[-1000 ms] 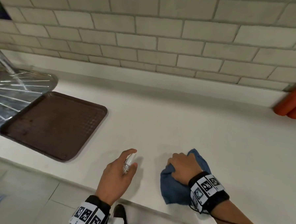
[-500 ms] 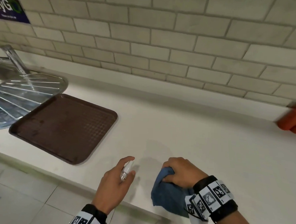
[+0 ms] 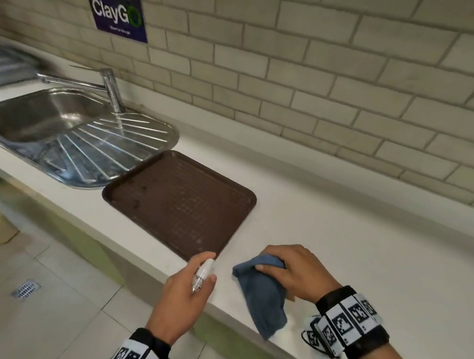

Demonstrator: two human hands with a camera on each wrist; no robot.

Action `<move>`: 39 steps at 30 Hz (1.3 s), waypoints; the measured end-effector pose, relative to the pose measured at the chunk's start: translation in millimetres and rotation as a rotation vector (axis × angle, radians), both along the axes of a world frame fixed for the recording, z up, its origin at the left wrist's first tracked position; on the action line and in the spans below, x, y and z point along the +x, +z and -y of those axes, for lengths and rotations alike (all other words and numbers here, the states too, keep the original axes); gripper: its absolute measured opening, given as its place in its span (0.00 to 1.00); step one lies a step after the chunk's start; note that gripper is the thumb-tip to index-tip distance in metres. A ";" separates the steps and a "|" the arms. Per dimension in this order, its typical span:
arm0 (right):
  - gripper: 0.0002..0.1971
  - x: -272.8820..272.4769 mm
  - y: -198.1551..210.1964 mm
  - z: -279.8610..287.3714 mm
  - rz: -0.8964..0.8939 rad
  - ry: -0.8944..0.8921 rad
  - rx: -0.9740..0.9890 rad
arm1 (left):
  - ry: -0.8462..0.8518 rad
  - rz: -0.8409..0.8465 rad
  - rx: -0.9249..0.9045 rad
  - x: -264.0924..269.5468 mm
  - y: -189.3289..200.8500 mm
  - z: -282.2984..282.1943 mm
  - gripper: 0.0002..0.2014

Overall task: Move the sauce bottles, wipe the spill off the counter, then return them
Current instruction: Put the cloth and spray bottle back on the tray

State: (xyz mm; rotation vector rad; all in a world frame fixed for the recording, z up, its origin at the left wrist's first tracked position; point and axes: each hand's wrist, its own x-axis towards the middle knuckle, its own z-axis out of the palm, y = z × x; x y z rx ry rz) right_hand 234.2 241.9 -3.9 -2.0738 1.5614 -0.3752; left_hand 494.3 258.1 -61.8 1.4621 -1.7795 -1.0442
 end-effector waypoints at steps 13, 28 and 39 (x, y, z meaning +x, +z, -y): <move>0.09 101.1 0.5 67.5 0.280 -0.133 -0.124 | 0.060 0.017 -0.103 65.1 21.7 48.3 0.17; 0.15 132.9 0.5 170.6 0.253 -0.093 -0.081 | 0.219 0.022 -0.153 72.3 34.3 153.4 0.18; 0.13 161.4 -9.3 225.4 0.584 -0.287 0.107 | 0.182 0.008 -0.194 88.3 45.4 258.0 0.20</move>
